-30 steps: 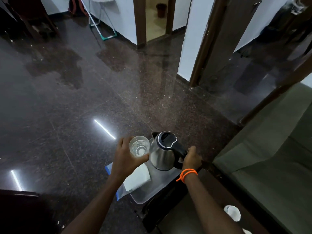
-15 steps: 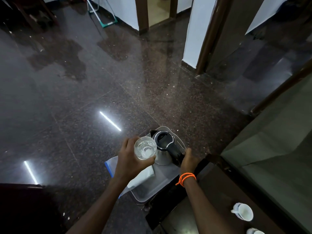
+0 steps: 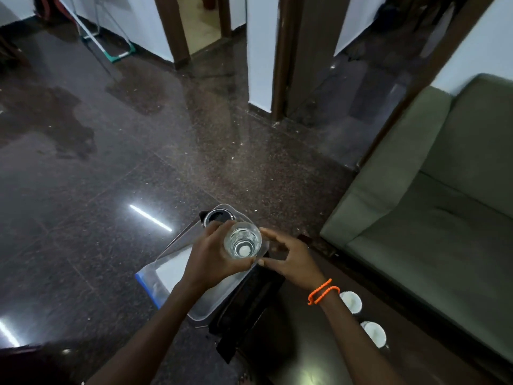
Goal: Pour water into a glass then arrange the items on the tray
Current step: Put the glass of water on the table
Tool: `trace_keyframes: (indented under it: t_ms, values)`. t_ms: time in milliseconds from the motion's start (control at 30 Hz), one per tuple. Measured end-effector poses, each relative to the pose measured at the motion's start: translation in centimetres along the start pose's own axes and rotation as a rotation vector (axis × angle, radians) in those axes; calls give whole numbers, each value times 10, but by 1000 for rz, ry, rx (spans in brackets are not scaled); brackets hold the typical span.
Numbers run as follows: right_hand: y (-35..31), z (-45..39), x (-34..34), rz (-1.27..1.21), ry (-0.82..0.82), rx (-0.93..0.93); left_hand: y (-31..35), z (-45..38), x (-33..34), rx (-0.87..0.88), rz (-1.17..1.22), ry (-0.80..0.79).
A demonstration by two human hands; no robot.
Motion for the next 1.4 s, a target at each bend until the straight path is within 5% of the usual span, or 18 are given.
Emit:
trace_keyframes:
  t_ms: [267,667,1067,1400]
  values:
    - [15,93,-113,-82,256,71,123,3,78,260,167,-219]
    - [129,251,-249,-146,722,268,246,77,284,245,365,-610]
    - [299,307,-273,-305,931,398,226,140,473,224,326,-838]
    - [391,309,-259,-403,1045,512,197,160,545,223,267,-897]
Point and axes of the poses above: each hand's wrist, its own z-axis away from the middle knuckle, its own x-axis out of the palm, y = z × x, the point moved 2 cm from there along -z, towards the middle knuckle, and after that the axes turned 7 degrees about y, right-handed, at the moved point
